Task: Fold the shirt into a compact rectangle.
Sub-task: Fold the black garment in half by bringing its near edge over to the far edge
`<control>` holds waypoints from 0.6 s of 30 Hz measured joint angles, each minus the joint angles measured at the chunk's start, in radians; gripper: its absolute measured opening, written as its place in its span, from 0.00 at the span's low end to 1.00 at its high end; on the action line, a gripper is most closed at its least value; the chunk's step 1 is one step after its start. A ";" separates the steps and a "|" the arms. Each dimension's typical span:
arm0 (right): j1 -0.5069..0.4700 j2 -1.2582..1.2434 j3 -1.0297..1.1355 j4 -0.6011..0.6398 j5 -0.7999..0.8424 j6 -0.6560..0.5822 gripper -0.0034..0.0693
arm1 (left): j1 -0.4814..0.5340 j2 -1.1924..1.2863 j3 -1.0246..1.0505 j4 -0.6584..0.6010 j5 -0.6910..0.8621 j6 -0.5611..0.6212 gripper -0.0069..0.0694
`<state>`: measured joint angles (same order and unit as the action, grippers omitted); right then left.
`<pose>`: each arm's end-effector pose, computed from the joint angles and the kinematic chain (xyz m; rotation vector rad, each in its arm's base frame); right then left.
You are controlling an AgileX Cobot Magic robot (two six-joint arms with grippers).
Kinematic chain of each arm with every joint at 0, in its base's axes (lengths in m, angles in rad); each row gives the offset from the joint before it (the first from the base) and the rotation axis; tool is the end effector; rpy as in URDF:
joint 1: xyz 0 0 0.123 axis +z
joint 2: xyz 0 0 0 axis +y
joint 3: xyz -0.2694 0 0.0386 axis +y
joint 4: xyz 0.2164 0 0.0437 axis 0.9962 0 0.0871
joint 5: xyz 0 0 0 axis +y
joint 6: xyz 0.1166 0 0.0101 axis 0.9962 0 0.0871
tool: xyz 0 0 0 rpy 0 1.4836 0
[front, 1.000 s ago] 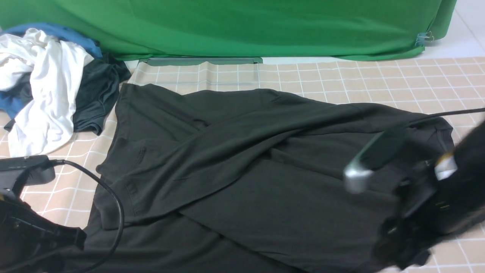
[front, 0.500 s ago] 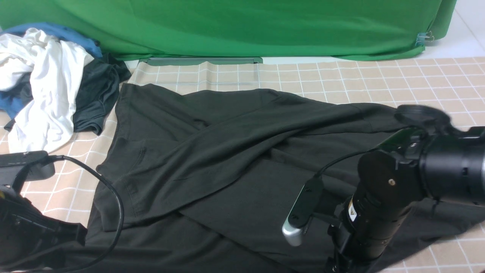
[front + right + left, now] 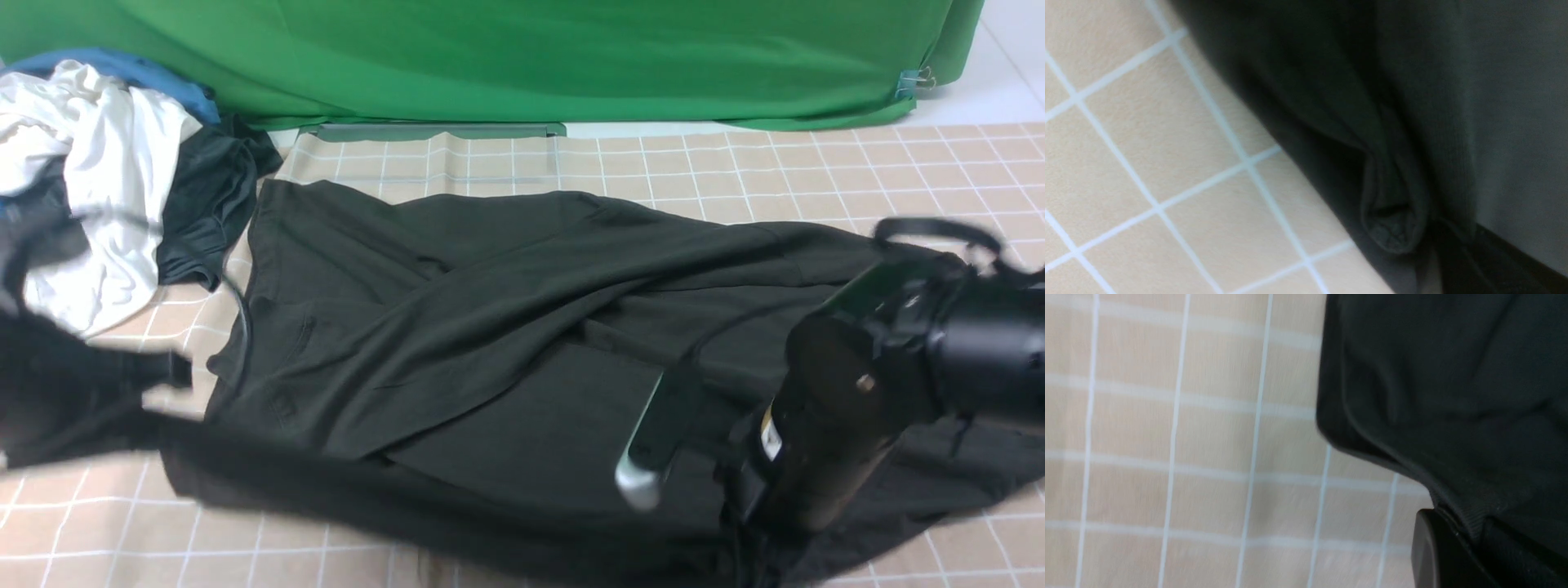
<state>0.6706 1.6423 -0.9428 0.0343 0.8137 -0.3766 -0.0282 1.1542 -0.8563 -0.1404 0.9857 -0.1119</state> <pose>0.2084 0.1690 0.1673 -1.4724 2.6155 0.0714 0.1884 -0.0190 0.2552 -0.1925 2.7629 -0.2189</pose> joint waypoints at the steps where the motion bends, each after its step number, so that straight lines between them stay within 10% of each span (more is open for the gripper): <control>1: -0.018 -0.020 -0.023 -0.007 0.004 0.010 0.12 | 0.000 0.014 -0.044 -0.003 -0.018 -0.016 0.12; 18: -0.315 0.260 -0.638 -0.022 -0.002 -0.052 0.12 | 0.000 0.560 -0.584 -0.035 -0.223 -0.081 0.12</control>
<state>0.3559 1.9027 -1.5808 0.0125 0.8112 -0.4285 -0.0282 1.7143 -1.4408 -0.1755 0.7625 -0.1927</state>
